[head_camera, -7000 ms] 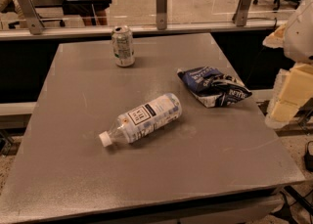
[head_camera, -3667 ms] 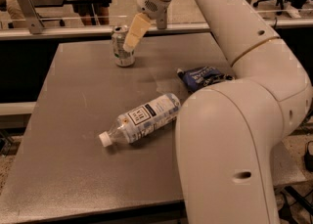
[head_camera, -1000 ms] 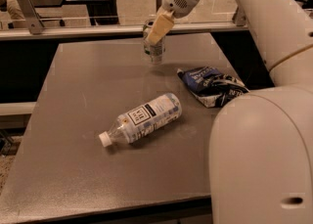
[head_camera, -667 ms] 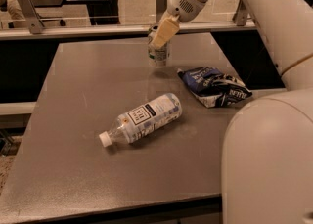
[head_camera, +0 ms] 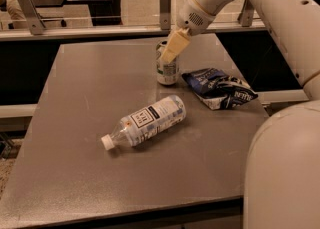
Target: Move 7up can near blue chip bag
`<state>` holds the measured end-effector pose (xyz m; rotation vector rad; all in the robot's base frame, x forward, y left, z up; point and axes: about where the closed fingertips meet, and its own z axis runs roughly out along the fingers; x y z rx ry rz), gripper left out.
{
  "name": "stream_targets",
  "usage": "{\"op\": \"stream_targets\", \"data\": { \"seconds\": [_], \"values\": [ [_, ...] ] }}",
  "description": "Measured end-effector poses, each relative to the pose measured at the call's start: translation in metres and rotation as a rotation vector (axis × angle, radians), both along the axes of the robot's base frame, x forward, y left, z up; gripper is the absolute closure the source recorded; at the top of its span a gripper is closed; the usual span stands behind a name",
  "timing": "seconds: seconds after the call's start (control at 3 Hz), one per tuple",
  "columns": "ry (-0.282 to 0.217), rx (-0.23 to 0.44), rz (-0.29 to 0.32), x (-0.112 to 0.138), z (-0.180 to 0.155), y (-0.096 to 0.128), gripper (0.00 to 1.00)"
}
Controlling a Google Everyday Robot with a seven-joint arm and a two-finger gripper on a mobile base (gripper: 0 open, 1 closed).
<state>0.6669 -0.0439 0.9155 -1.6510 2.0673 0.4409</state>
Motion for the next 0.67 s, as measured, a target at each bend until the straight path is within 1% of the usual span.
{"op": "stream_targets", "data": {
  "seconds": [0.33, 0.67],
  "values": [
    [0.012, -0.007, -0.002, -0.0056, -0.0096, -0.0041, 0.00],
    [0.012, -0.007, -0.002, -0.0056, -0.0096, -0.0041, 0.00]
  ]
}}
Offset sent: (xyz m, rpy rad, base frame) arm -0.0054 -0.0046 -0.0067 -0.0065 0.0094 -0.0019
